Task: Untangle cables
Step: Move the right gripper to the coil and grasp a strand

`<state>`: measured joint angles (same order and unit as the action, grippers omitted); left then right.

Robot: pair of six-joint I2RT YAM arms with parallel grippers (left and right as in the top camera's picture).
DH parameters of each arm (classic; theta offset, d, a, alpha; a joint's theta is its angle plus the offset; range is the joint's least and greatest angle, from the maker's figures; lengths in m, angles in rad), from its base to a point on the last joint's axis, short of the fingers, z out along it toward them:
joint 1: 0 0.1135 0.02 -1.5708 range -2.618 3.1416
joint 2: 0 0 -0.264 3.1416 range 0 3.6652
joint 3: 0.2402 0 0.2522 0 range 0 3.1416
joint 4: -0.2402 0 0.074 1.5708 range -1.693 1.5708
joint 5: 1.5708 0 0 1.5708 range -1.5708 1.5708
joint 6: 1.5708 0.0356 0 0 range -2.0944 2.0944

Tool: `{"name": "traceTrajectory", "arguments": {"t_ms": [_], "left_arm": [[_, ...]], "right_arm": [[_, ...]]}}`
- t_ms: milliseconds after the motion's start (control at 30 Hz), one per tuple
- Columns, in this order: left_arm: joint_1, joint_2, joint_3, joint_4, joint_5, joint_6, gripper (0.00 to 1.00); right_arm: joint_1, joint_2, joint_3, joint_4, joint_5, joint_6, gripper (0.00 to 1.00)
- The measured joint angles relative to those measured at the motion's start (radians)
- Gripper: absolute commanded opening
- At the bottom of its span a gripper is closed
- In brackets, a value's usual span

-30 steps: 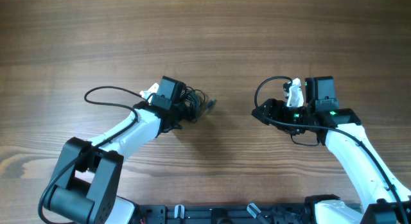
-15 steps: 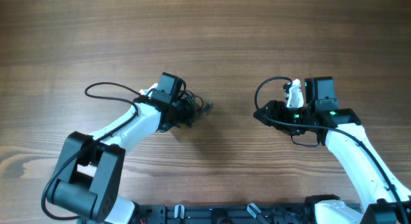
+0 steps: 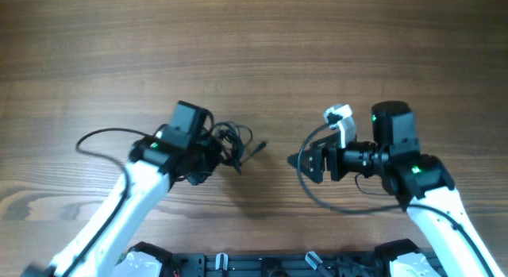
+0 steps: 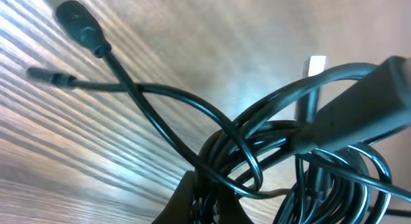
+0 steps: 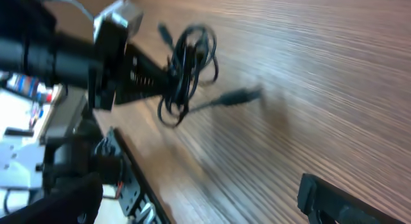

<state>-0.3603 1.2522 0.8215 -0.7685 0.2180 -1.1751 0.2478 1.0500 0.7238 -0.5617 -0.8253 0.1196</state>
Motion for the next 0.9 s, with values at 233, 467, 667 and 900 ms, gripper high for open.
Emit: {"name": "traceTrajectory", "arguments": {"t_ms": [233,467,667,900], "left_arm": [[0.227,-0.127,0.000,-0.032,0.154,-0.051,0.04],[0.297,-0.127,0.000,-0.060,0.426,-0.190,0.04],[0.297,-0.127,0.000,-0.077,0.490,-0.340,0.04],[0.297,-0.127,0.000,-0.124,0.518,-0.396,0.04]], "right_arm": [[0.230,-0.002,-0.002,0.192,0.032,-0.073,1.00],[0.420,0.130,-0.003,0.449,0.209,-0.036,0.72],[0.494,0.213,-0.004,0.585,0.324,0.058,0.54],[0.513,0.225,-0.004,0.672,0.412,0.094,0.33]]}}
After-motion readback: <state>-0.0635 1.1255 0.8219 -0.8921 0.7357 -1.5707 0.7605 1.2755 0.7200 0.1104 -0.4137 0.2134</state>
